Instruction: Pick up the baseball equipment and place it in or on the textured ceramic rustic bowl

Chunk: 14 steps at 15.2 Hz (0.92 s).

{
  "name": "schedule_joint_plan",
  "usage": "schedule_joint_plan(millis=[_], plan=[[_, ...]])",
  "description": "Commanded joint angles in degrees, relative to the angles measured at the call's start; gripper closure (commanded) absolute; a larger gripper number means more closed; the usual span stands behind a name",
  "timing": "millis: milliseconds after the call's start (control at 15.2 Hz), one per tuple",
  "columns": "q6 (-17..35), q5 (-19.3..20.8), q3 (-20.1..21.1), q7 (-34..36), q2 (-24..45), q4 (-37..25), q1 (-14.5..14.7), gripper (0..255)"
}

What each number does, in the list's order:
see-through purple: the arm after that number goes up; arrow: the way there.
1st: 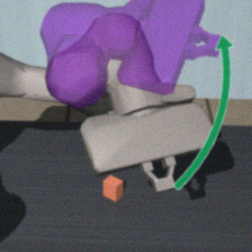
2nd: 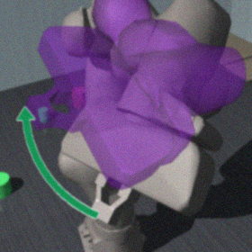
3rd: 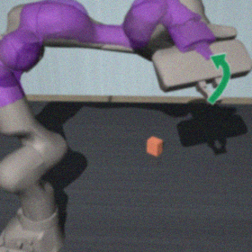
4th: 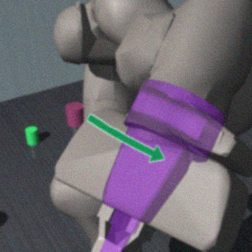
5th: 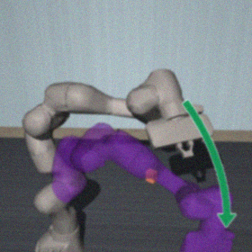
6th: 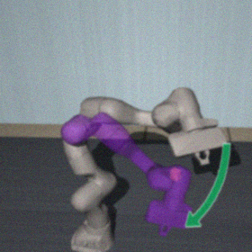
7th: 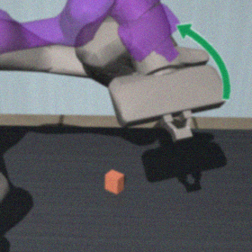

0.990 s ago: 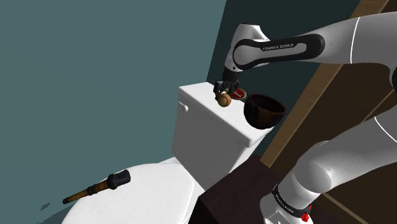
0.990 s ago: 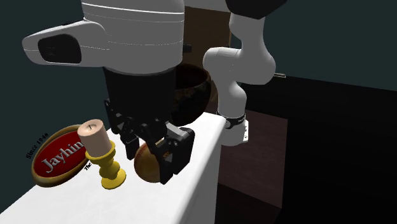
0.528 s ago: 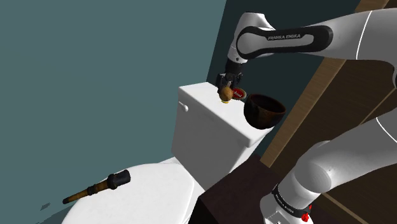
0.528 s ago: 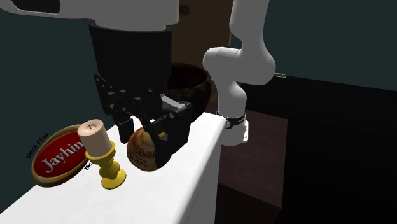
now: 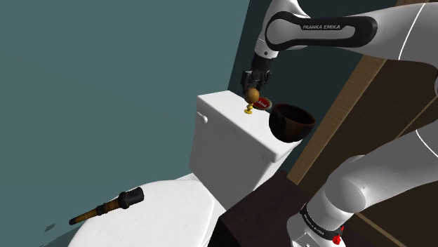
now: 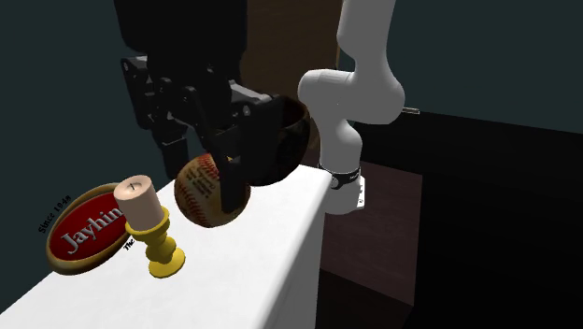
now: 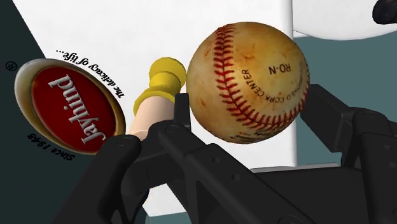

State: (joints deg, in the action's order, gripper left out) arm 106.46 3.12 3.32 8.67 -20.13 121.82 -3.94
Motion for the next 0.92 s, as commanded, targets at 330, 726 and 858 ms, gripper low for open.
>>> schedule_joint_plan(millis=[330, 726, 858], plan=[[-5.3, -0.1, 0.0, -0.3, 0.3, -5.6, 0.0, 255], [-9.9, -0.1, 0.0, -0.6, 1.1, -11.0, -0.1, 255], [-11.5, 0.0, 0.0, -0.7, 1.5, -12.9, -0.1, 255]])
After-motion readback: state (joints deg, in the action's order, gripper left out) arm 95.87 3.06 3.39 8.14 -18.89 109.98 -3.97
